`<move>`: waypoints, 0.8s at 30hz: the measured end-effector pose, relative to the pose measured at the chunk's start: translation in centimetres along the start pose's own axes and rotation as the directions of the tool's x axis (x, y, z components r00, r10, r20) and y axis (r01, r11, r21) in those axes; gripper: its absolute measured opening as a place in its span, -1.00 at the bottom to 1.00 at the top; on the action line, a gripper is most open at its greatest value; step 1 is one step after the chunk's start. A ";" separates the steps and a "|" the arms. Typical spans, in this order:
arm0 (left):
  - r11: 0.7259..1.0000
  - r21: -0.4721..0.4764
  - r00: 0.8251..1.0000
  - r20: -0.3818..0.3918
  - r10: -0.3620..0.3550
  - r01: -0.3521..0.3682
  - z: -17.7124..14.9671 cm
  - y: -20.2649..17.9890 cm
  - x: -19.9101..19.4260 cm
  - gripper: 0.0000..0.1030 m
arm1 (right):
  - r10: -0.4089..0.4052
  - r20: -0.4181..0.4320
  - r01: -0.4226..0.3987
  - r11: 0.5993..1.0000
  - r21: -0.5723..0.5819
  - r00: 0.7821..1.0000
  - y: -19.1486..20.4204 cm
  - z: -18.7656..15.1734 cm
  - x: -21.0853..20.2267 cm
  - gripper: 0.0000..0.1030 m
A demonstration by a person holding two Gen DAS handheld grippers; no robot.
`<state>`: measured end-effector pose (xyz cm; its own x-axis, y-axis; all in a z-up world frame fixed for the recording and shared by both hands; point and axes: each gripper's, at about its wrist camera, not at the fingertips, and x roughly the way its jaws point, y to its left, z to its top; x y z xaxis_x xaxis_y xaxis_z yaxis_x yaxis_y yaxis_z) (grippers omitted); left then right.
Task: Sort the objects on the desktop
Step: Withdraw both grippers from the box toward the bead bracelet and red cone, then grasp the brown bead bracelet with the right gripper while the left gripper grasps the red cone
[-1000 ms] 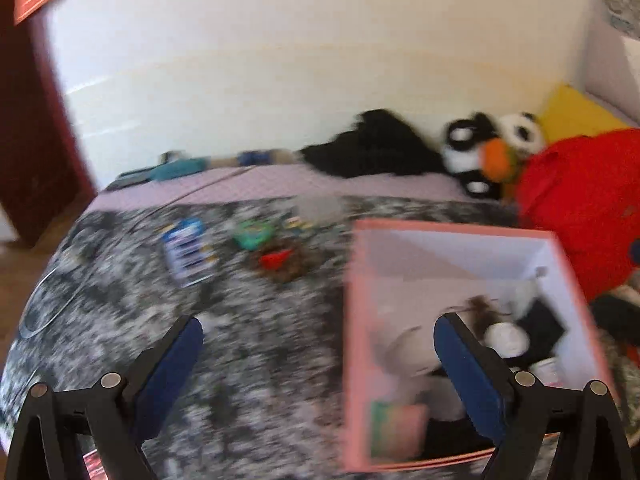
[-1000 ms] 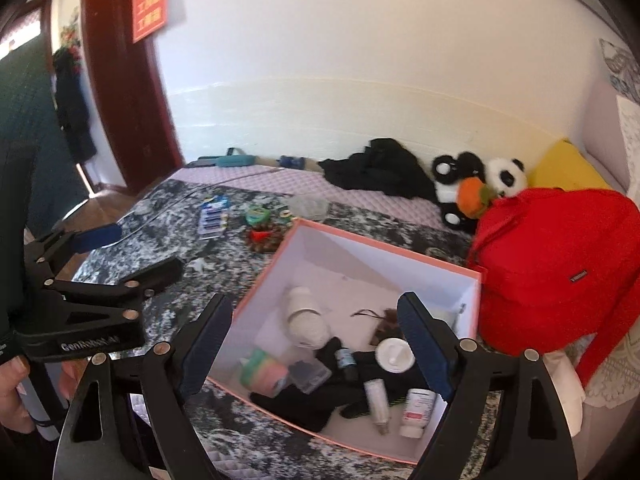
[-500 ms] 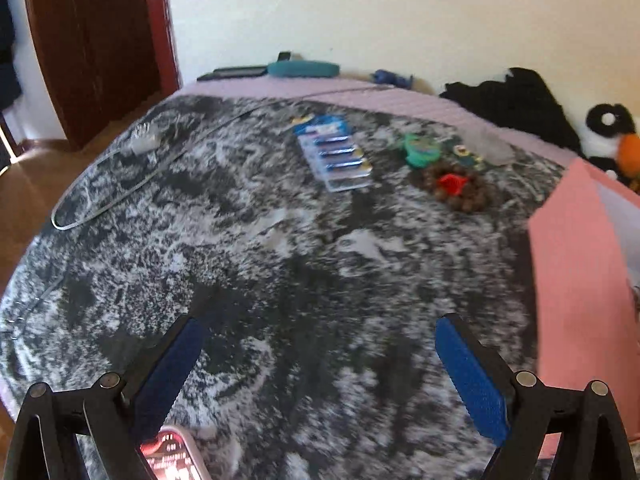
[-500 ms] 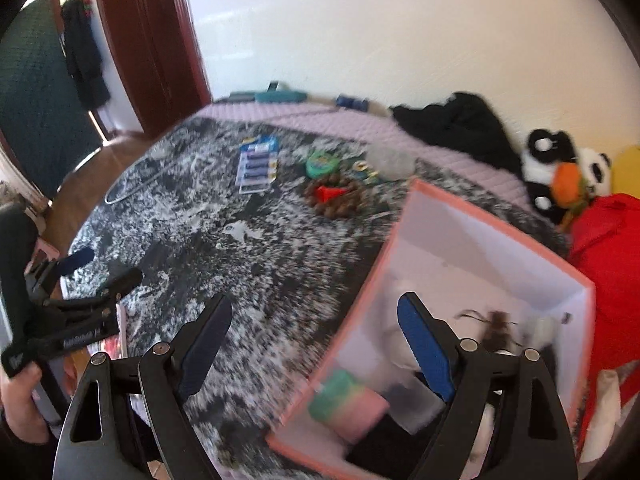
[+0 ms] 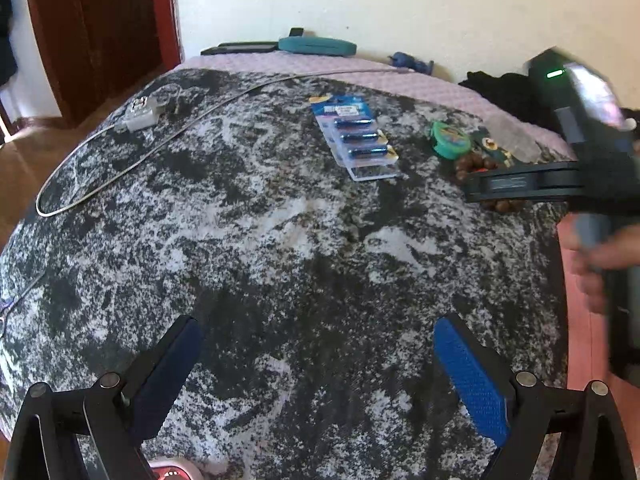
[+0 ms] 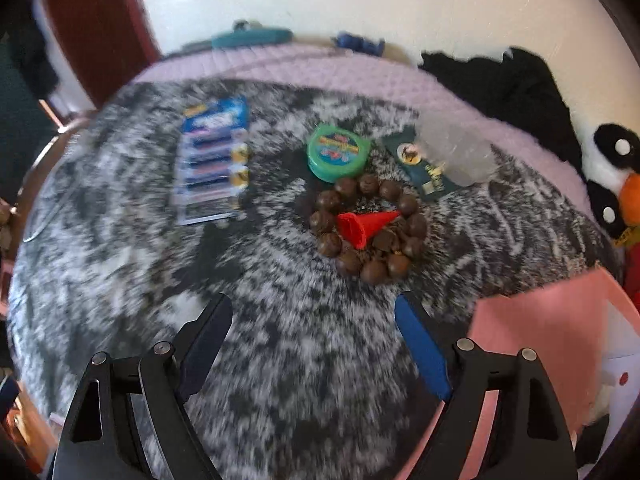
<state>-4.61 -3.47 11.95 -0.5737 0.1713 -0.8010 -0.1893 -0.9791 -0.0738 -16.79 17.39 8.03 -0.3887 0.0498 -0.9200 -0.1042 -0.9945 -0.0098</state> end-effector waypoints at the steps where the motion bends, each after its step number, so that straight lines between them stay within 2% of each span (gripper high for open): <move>1: 1.000 0.003 1.000 0.003 0.000 0.000 0.0 0.0 -0.1 0.89 | -0.022 -0.002 0.022 1.000 0.001 1.000 0.0 0.4 1.0 0.64; 7: 1.000 0.017 1.000 -0.011 -0.005 0.005 0.0 -0.5 0.3 0.89 | -0.169 -0.021 0.167 0.983 -0.073 0.985 -0.1 1.7 5.7 0.63; 10: 1.000 0.019 1.000 -0.008 -0.006 0.006 0.1 -0.7 0.3 0.89 | -0.176 -0.008 0.175 0.979 -0.107 0.984 -0.1 2.2 6.7 0.63; 11: 1.000 0.019 1.000 -0.007 -0.006 0.006 0.1 -0.7 0.3 0.89 | -0.173 -0.002 0.172 0.978 -0.116 0.985 -0.1 2.4 6.9 0.44; 12: 1.000 0.019 1.000 -0.007 -0.006 0.006 0.2 -0.8 0.3 0.89 | -0.170 0.000 0.168 0.978 -0.122 0.986 -0.1 2.5 7.0 -0.07; 14: 1.000 0.018 1.000 -0.006 -0.006 0.006 0.3 -0.8 0.3 0.89 | -0.163 -0.014 0.160 0.980 -0.118 0.986 -0.1 2.7 6.8 -0.45; 16: 1.000 0.015 1.000 -0.006 -0.007 0.007 0.4 -0.7 0.3 0.89 | -0.142 -0.026 0.138 0.983 -0.124 0.989 -0.1 2.7 6.4 -0.51; 17: 1.000 0.013 1.000 -0.004 -0.009 0.009 0.4 -0.7 0.3 0.89 | -0.129 -0.032 0.124 0.984 -0.129 0.991 -0.1 2.5 6.2 -0.62; 24: 1.000 0.007 1.000 -0.004 -0.018 0.018 0.7 -1.1 0.5 0.89 | 0.053 -0.016 -0.054 0.993 -0.102 0.998 -1.4 1.2 -0.4 -0.62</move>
<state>-5.25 -2.19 12.08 -0.5670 0.1881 -0.8020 -0.2049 -0.9752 -0.0839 -17.54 18.85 8.88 -0.3786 -0.0043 -0.9255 0.0106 -0.9999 0.0003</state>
